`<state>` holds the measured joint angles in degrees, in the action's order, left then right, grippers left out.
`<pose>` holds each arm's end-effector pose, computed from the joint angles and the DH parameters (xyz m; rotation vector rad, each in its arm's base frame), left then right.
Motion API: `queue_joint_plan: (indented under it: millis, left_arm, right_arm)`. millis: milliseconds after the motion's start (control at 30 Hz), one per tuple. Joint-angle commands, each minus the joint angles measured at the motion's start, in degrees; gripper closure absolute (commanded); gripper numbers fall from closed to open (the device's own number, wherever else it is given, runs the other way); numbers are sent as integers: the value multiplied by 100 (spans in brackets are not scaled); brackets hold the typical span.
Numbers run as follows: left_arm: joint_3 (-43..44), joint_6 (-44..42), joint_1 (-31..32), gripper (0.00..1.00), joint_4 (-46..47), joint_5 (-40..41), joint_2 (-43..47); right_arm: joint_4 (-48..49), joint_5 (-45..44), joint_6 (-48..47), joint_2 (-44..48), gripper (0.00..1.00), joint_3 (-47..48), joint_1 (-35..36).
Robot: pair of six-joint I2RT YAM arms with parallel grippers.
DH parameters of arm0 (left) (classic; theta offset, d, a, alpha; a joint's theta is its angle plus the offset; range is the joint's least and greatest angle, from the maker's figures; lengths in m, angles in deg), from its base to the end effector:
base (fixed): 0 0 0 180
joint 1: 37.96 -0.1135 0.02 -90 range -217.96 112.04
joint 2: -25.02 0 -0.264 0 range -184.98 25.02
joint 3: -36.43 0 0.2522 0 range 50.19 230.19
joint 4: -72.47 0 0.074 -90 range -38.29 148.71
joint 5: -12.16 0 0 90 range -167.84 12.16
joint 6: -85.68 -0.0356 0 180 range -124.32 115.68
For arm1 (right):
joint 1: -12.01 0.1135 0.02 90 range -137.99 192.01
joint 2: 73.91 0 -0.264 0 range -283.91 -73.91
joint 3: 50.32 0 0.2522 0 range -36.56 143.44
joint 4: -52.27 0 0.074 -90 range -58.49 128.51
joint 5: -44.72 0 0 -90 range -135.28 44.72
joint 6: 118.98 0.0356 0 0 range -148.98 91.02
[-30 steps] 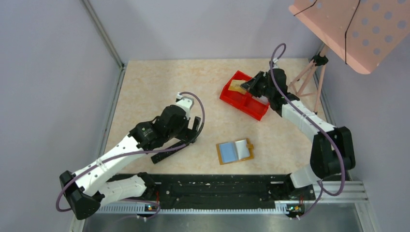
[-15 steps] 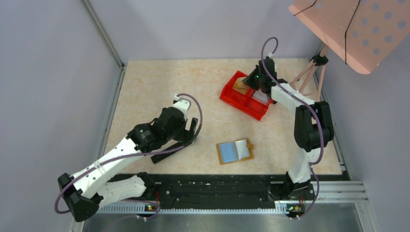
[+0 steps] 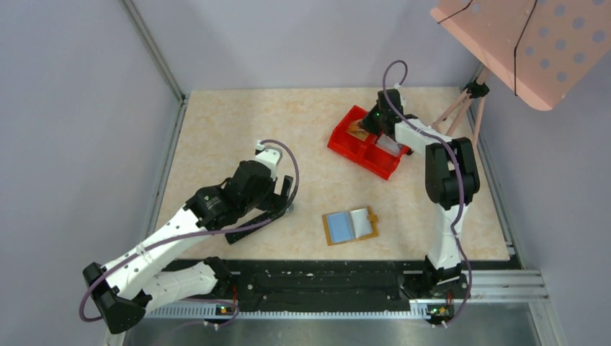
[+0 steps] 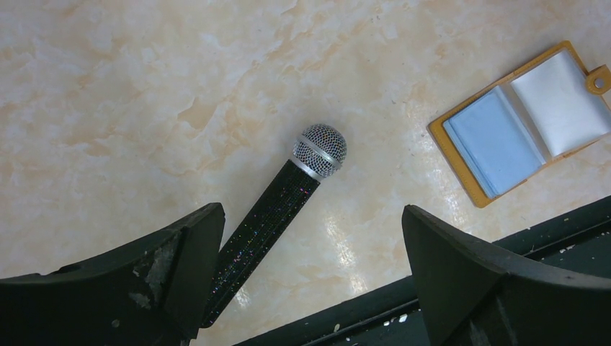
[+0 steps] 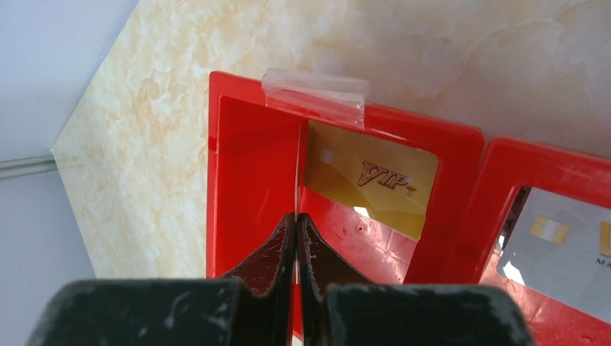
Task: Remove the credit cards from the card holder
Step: Place the credit card in the storage box.
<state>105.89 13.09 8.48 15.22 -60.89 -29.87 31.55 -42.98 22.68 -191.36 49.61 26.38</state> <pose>0.1396 -0.1318 0.3197 0.4279 2.2475 -0.2402 0.4533 0.1176 0.2040 0.7213 2.2085 0.6532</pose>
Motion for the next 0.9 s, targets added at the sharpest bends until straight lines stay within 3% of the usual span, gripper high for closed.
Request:
queue_joint_plan:
  millis: [0, 567, 733, 867]
  left_arm:
    - [-24, -27, -20, 1, 180, 39, 59]
    - [-51, -18, -19, 1, 178, 79, 49]
    - [-51, -23, -20, 1, 178, 69, 32]
    - [-51, -27, -20, 1, 182, 50, 2]
  right_arm:
    - [1, -71, 130, -109, 100, 392, -101]
    - [83, 158, 125, -306, 100, 403, -323]
    - [67, 143, 137, -349, 87, 414, -354]
    - [11, 98, 137, -351, 83, 451, -363]
